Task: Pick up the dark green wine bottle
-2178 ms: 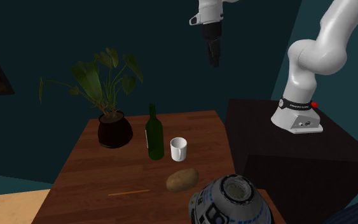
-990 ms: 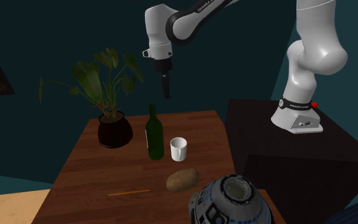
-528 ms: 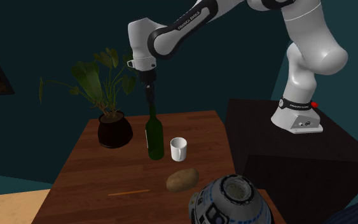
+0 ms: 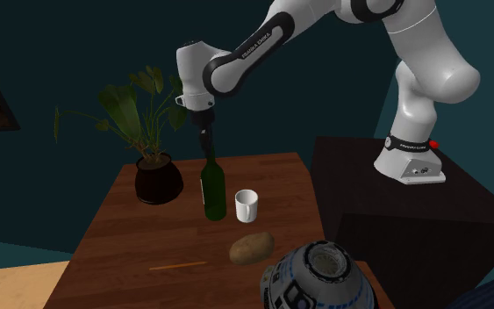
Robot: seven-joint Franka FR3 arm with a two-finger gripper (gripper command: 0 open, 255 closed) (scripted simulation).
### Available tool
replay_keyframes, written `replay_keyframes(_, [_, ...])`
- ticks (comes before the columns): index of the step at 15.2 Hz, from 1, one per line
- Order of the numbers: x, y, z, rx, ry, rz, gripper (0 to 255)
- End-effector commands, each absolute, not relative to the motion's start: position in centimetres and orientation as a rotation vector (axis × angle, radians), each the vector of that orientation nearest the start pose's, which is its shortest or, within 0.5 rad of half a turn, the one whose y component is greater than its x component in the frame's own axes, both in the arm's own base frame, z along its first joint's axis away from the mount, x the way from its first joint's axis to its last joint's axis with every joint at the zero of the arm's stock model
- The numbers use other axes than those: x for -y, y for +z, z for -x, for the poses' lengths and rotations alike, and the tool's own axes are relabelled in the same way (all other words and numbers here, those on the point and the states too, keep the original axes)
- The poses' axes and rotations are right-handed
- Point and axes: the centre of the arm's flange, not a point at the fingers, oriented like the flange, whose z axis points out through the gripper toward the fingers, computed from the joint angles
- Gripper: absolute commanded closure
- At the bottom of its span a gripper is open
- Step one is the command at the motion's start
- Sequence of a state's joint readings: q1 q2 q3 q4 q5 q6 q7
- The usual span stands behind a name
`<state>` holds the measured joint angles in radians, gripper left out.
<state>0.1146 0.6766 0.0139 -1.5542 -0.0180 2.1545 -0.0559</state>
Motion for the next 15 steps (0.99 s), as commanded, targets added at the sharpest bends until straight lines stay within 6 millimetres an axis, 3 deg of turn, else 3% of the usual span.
replay_keyframes(1, [-8.8,24.3,-69.0,0.302,0.119,3.133,255])
replay_keyframes(10, [-8.7,24.2,-69.0,0.302,0.119,3.133,255])
replay_keyframes(15, [-8.7,26.8,-69.0,0.302,0.119,3.133,255])
